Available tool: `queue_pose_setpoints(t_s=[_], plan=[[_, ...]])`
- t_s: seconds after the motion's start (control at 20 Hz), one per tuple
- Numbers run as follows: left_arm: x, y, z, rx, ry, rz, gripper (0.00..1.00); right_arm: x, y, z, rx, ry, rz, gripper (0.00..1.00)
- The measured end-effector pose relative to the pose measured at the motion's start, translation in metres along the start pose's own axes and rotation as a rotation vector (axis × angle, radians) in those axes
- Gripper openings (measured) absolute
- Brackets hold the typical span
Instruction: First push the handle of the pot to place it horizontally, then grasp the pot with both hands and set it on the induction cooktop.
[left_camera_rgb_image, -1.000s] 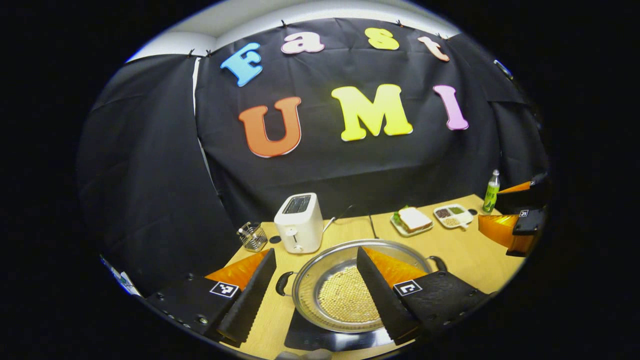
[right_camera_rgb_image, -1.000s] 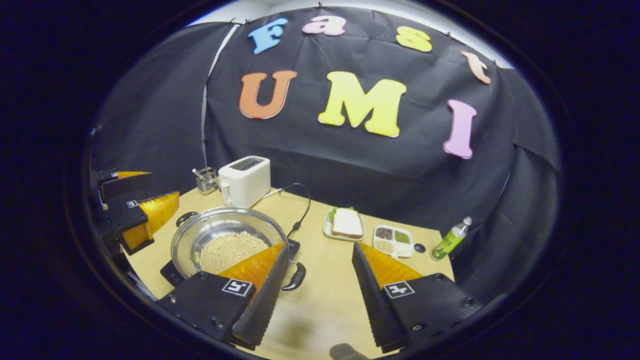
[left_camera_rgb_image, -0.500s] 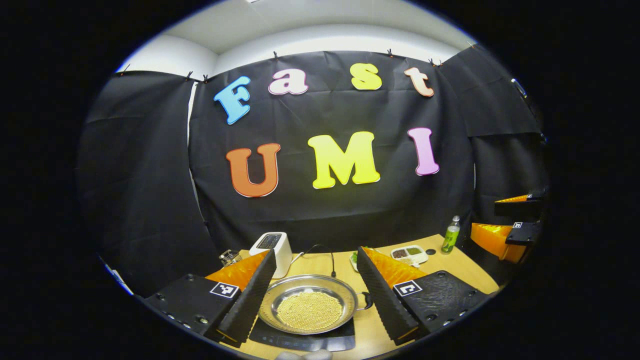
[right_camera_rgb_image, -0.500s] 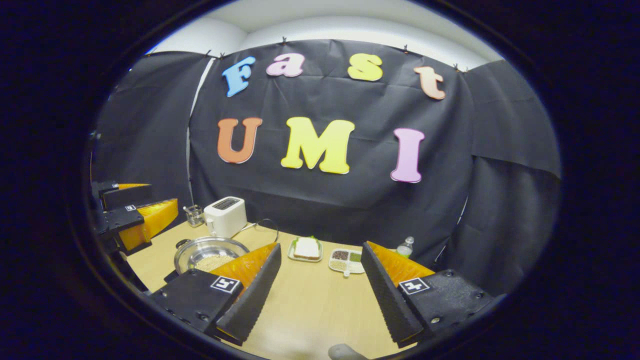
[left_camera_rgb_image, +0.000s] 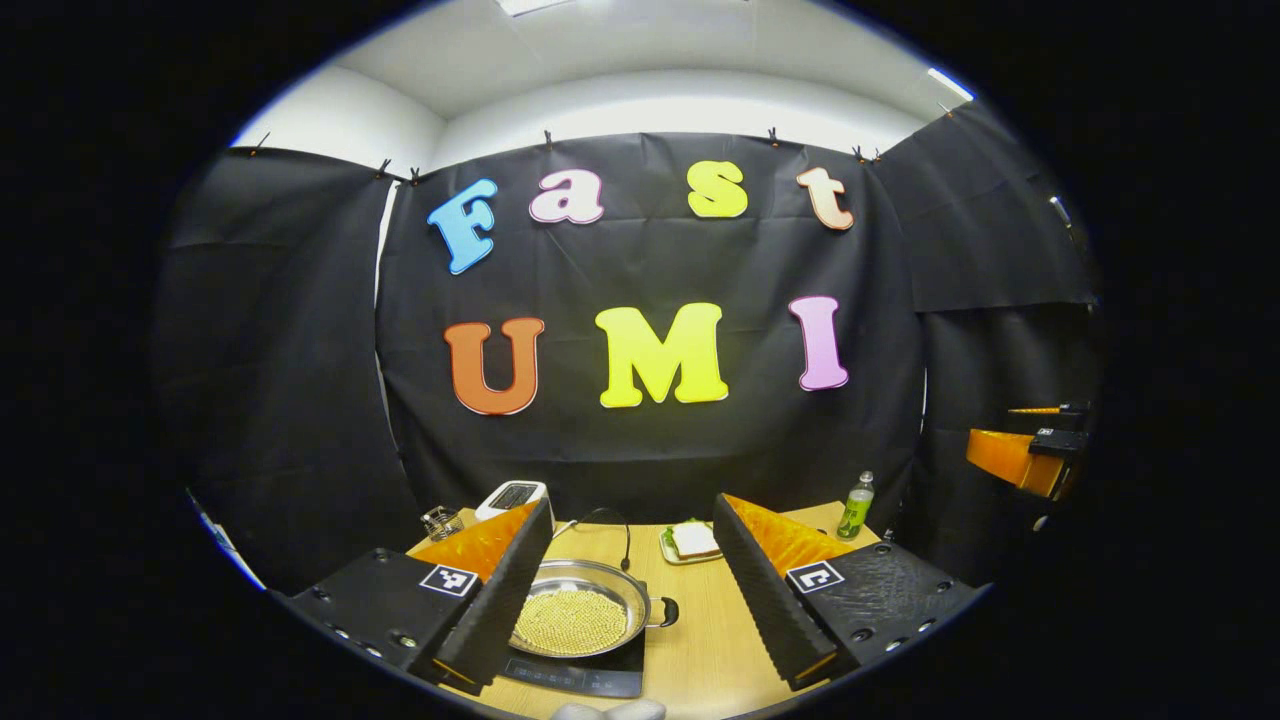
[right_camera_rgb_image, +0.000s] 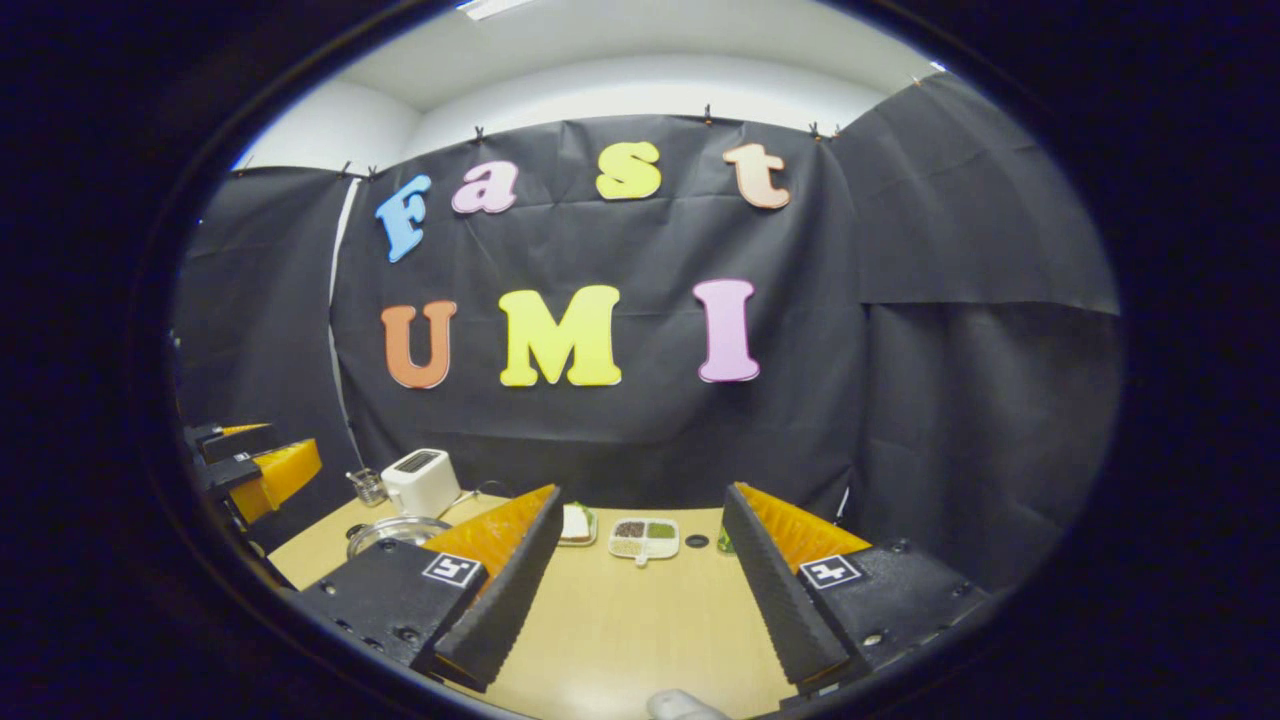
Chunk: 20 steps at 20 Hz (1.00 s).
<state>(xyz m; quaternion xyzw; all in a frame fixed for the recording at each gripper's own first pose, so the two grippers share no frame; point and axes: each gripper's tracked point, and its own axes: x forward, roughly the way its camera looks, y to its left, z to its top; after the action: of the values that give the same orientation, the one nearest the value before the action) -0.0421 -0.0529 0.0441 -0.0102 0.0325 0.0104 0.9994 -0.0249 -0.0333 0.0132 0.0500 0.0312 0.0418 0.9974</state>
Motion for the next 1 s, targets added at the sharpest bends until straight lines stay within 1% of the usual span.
queue_pose_setpoints(t_s=[0.25, 0.35, 1.0], plan=[[-0.009, -0.007, 0.008, -0.027, -0.014, 0.016, 0.96, -0.013, -0.016, 0.009, -0.002, -0.028, -0.005, 1.00], [-0.010, -0.010, 0.012, -0.020, -0.024, 0.017, 0.96, -0.016, -0.021, 0.011, -0.012, -0.032, -0.003, 1.00], [-0.020, -0.021, 0.013, -0.017, -0.023, 0.004, 0.96, -0.025, -0.028, 0.014, -0.028, -0.026, 0.005, 1.00]])
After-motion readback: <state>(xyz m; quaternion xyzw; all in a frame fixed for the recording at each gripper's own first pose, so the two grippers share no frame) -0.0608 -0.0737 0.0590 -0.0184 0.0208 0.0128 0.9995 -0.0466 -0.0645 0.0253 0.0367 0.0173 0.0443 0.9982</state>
